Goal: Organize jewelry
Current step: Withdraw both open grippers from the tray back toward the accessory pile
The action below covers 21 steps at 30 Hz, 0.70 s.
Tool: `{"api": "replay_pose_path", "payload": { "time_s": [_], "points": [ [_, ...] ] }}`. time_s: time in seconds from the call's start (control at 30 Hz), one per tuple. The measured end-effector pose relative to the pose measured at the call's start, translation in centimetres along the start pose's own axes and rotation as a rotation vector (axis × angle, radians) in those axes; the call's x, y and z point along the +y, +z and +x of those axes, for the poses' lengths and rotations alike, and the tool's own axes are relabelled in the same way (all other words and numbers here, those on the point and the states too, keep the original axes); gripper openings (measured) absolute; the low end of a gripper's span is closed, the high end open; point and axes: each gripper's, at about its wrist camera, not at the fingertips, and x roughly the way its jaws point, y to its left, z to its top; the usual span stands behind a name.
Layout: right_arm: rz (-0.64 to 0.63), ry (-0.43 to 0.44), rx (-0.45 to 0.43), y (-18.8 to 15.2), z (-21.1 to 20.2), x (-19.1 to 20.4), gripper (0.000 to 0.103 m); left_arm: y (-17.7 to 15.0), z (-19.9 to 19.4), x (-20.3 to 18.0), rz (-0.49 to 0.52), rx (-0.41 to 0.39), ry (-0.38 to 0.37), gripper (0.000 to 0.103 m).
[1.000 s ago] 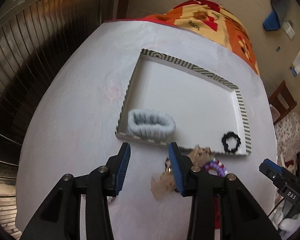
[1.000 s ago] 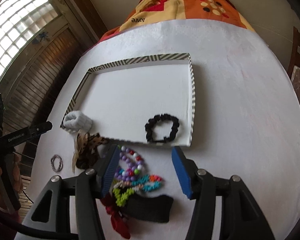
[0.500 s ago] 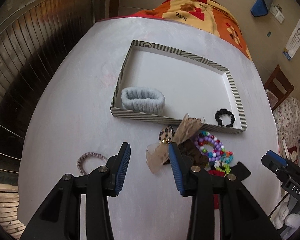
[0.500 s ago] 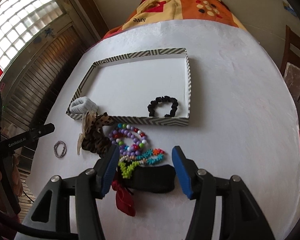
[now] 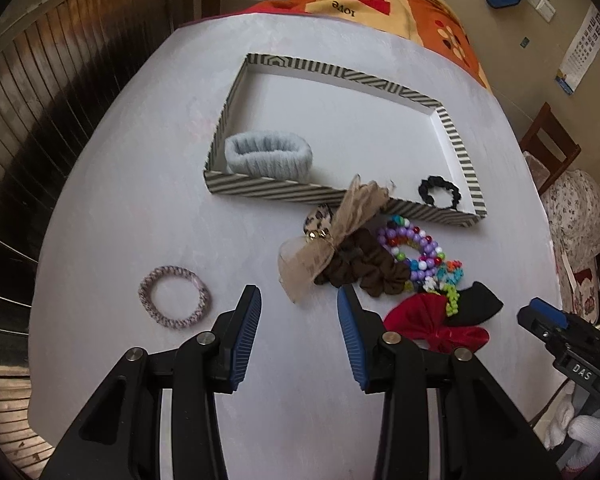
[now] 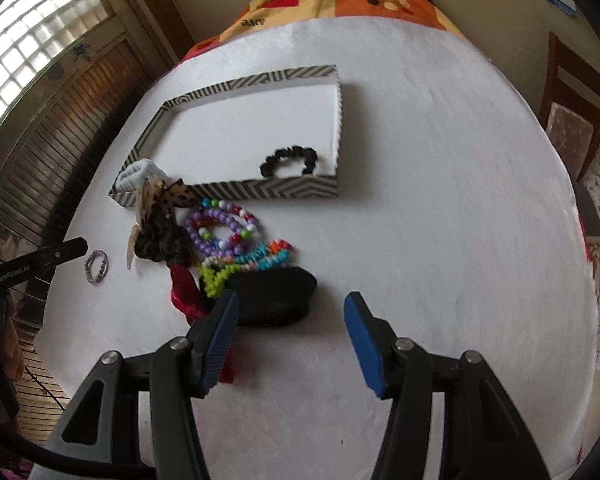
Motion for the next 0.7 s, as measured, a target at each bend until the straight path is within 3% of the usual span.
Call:
{"api": "replay_pose_path", "payload": {
  "time_s": [0.4, 0.7],
  "points": [
    [-0.073, 0.080, 0.013, 0.4, 1.5, 2.1, 0.056, -1.2, 1.0, -1.0, 0.013, 0.048, -0.017, 0.032],
    [-0.179, 0.113, 0.097, 1.8, 5.6, 5.4, 0.031, -1.4, 1.7, -0.4, -0.026, 0.081, -0.025, 0.032]
  ]
}}
